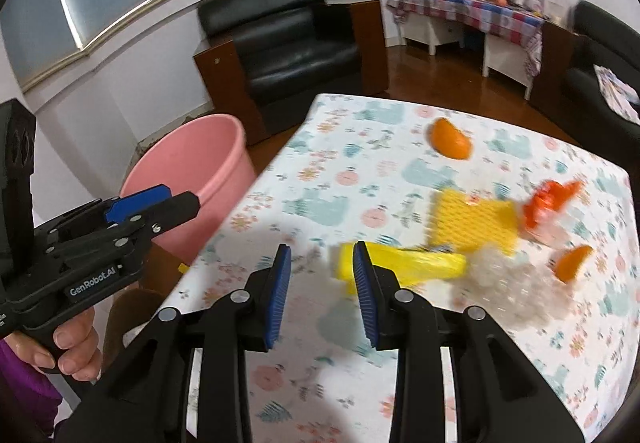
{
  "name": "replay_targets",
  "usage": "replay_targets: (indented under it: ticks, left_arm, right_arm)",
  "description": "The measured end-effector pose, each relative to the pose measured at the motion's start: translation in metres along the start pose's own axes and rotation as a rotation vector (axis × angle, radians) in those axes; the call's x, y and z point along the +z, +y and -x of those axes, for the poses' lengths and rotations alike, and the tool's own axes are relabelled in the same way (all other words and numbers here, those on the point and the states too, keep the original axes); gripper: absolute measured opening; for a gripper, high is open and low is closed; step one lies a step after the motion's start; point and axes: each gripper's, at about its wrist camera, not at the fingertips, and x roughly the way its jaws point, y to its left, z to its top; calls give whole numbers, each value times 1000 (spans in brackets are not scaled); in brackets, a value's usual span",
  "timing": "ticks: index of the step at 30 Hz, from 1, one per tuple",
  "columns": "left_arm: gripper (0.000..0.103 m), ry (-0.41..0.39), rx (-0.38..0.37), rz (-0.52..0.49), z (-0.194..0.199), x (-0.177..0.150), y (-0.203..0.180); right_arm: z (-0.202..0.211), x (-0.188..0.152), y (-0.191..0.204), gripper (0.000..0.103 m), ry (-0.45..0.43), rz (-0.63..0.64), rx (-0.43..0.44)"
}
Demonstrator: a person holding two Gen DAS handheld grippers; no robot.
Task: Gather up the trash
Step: 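Move both tools back over the yellow bag and orange peel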
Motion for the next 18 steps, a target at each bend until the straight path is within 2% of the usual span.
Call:
replay_targets:
  ticks: [9, 18]
  left_arm:
    - [50, 40, -100, -148, -17, 4, -43]
    - [52, 127, -215, -284, -51, 11, -84]
  right_arm:
    - [22, -8, -49, 33, -29, -96, -82]
    - [42, -14, -98, 33, -58, -192, -181]
